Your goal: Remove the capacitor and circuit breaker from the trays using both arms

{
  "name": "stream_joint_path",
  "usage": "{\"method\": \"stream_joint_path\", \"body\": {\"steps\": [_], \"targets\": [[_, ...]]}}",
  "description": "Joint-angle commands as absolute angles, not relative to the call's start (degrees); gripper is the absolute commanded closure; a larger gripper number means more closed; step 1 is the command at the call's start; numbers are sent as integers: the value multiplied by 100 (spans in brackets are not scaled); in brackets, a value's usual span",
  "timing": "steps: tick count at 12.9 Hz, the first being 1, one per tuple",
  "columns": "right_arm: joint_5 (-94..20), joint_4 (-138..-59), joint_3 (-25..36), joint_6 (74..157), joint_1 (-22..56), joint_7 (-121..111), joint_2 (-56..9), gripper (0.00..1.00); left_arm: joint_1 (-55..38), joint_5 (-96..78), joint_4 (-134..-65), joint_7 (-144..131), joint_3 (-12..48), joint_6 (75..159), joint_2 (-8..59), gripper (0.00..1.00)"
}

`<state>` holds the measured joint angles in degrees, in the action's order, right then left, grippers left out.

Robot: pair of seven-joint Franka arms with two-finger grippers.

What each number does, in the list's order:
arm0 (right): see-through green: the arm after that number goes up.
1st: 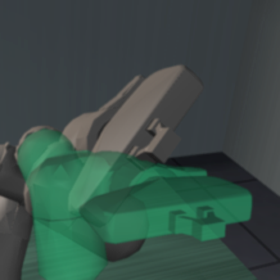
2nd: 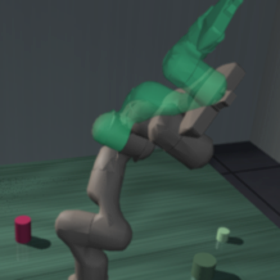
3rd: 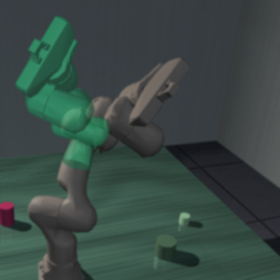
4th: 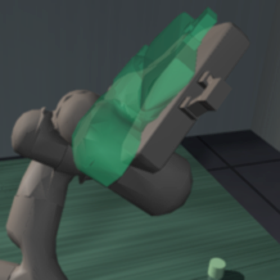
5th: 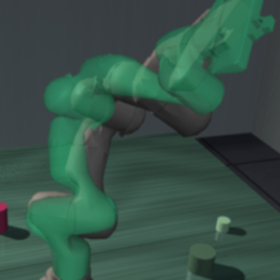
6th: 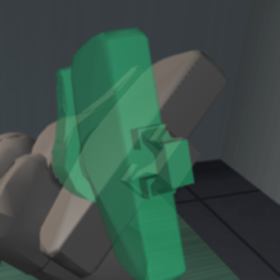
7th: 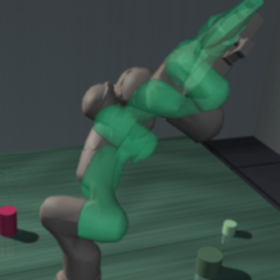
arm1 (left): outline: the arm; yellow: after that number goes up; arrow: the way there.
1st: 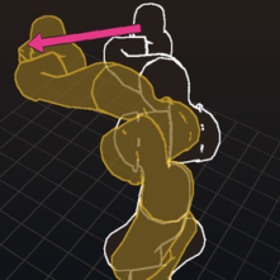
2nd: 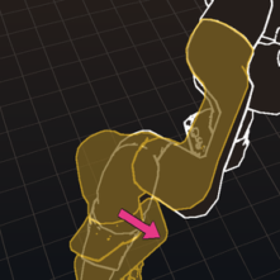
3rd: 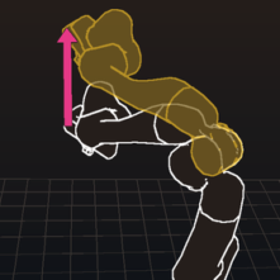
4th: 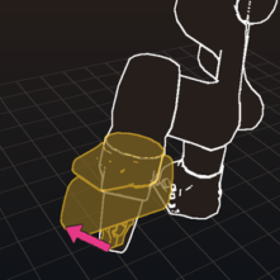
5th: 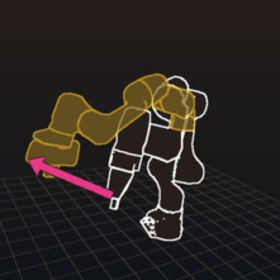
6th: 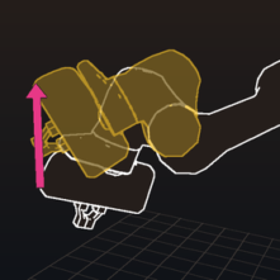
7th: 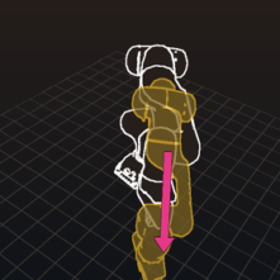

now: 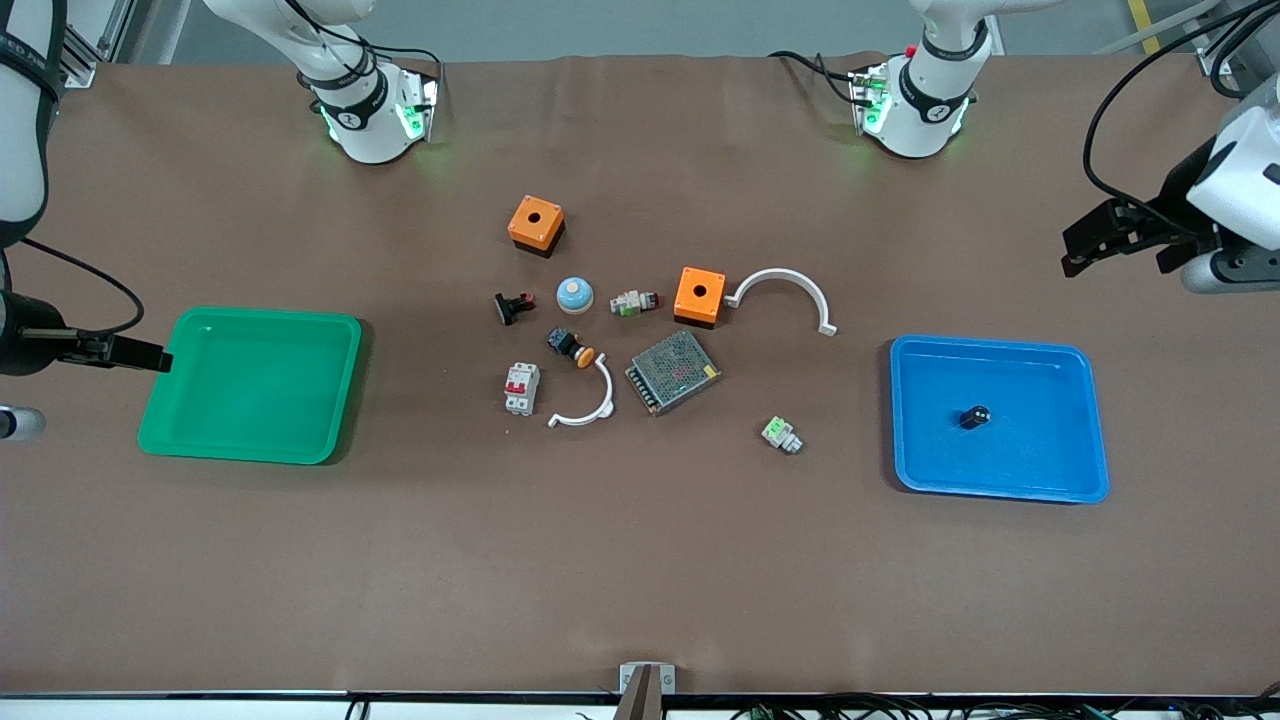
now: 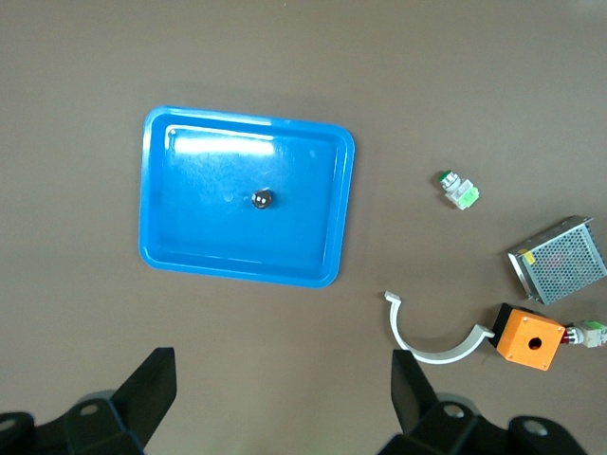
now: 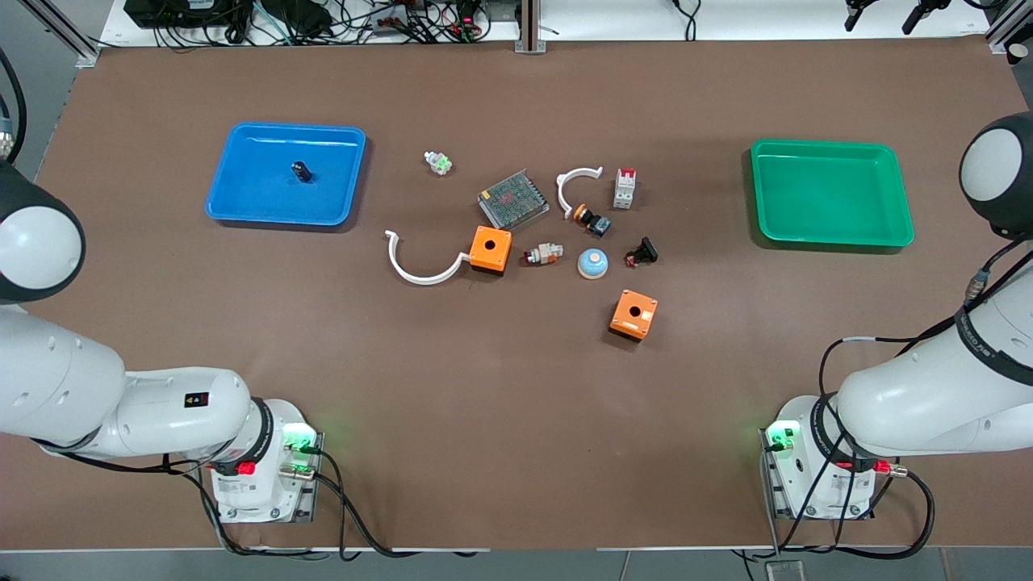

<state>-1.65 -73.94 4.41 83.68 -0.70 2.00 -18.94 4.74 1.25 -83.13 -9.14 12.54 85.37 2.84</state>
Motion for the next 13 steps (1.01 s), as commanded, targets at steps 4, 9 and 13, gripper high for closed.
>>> {"method": "stream_joint_path", "body": {"steps": [4,9,13], "targets": [[-176,-9140,712,9220,317,158,-563,0,510,264,-8701,-827,1310,8780,27,0],[-158,-9509,686,9150,273,114,-19,0,615,246,-9571,-432,1257,9308,-563,0],[-1,-9746,537,9061,185,97,351,0,615,255,-9256,-307,1257,9290,-326,0]]}}
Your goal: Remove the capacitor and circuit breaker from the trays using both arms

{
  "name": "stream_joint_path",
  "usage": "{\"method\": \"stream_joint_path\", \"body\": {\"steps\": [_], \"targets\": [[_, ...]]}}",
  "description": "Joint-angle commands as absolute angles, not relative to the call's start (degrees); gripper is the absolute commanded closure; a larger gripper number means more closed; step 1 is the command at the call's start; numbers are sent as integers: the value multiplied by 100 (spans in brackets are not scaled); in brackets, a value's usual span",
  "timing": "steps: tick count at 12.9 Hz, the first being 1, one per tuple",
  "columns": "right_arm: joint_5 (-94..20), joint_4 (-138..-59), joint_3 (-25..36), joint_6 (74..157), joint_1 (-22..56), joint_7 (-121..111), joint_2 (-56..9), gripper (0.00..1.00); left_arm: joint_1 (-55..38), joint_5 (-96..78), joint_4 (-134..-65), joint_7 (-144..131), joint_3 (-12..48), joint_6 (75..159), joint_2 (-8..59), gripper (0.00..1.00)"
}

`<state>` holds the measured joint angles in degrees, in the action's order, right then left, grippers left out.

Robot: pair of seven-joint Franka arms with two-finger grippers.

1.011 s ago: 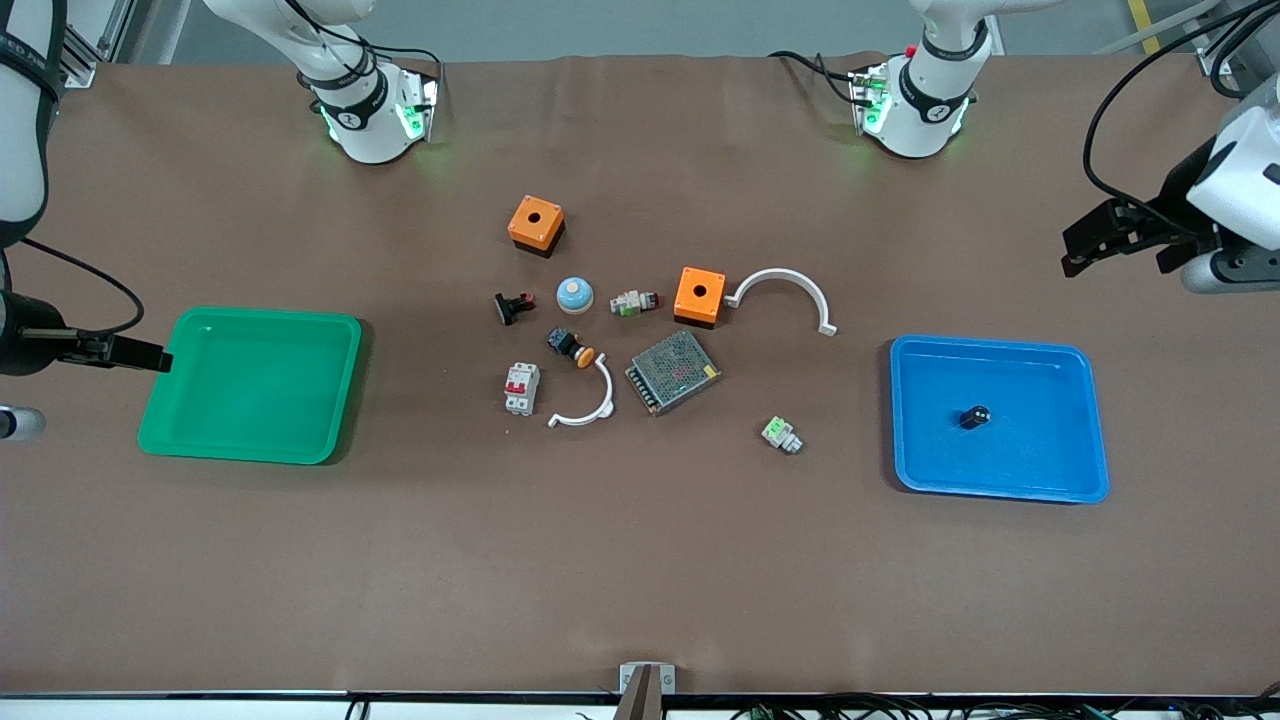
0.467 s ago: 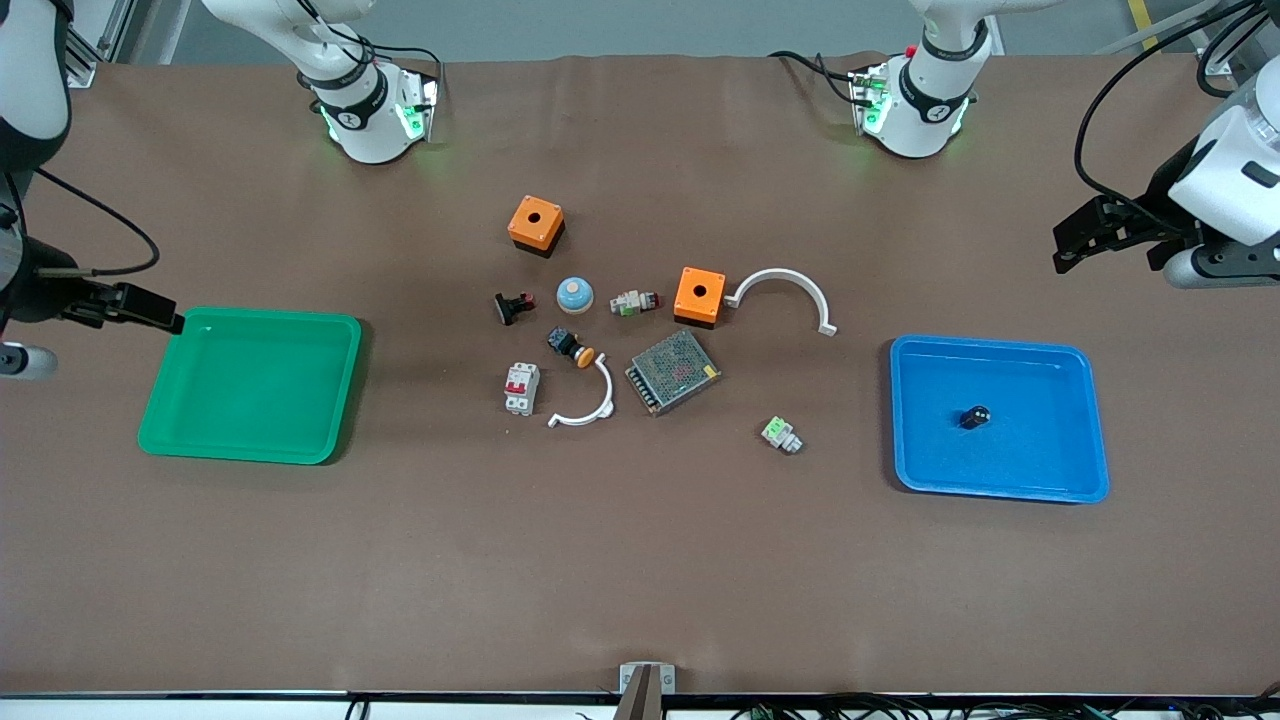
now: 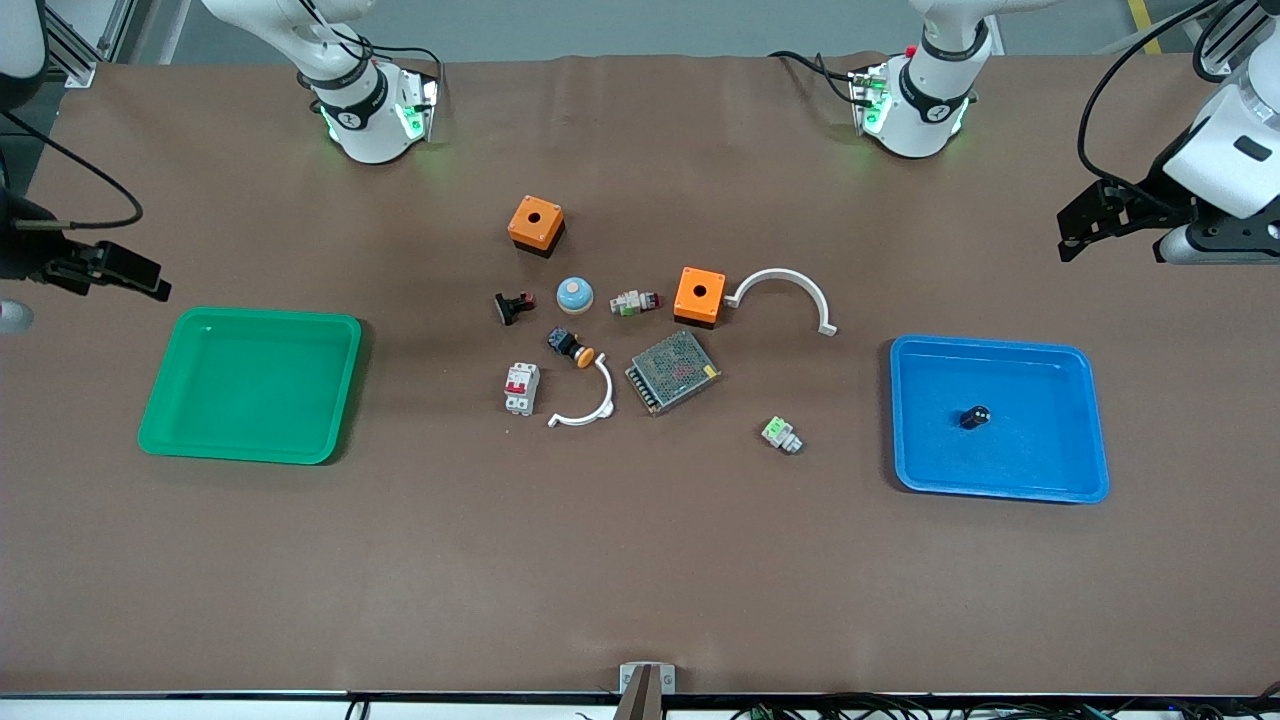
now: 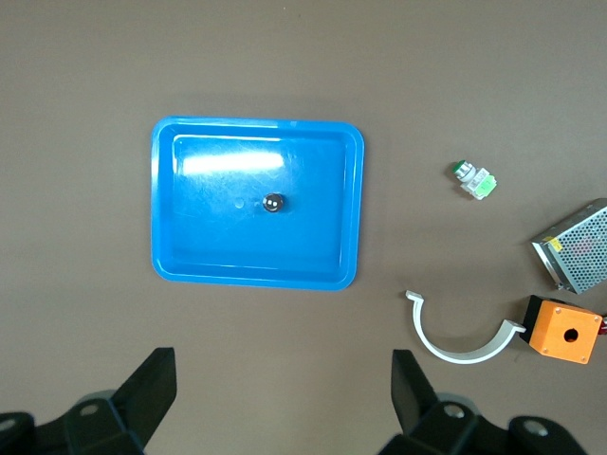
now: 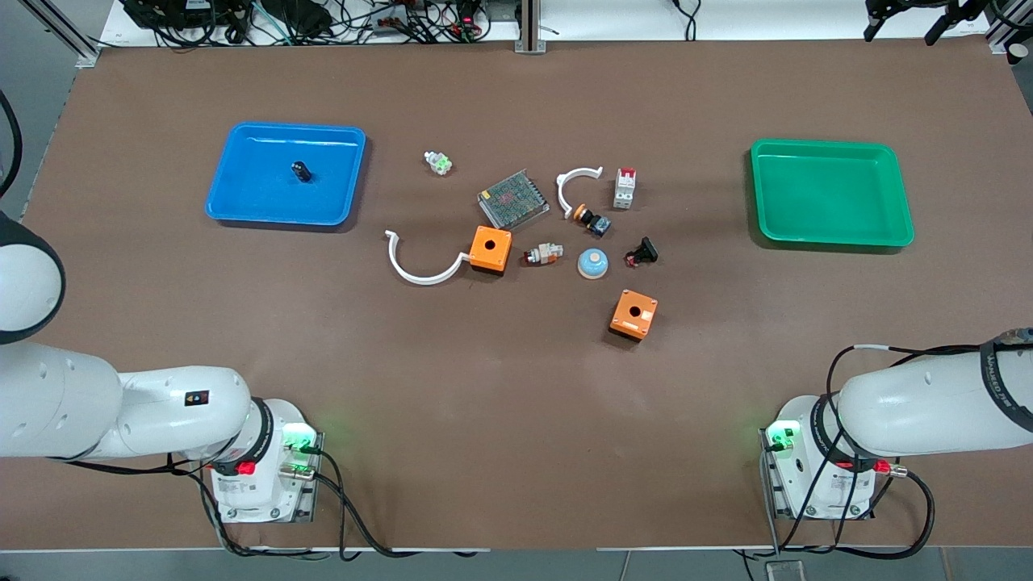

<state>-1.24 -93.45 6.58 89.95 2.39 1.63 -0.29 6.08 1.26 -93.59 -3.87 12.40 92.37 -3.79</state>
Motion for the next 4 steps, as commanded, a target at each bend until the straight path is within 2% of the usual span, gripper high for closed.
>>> {"method": "stream_joint_path", "body": {"steps": [1,4], "targets": [[52,-9756,432,9062,115,97,386,0,615,255,-9133,-316,1257,9290,-282,0],[53,-9765,325,8965,-26,105,536,0,606,264,-9105,-325,1257,9185,-281,0]]}}
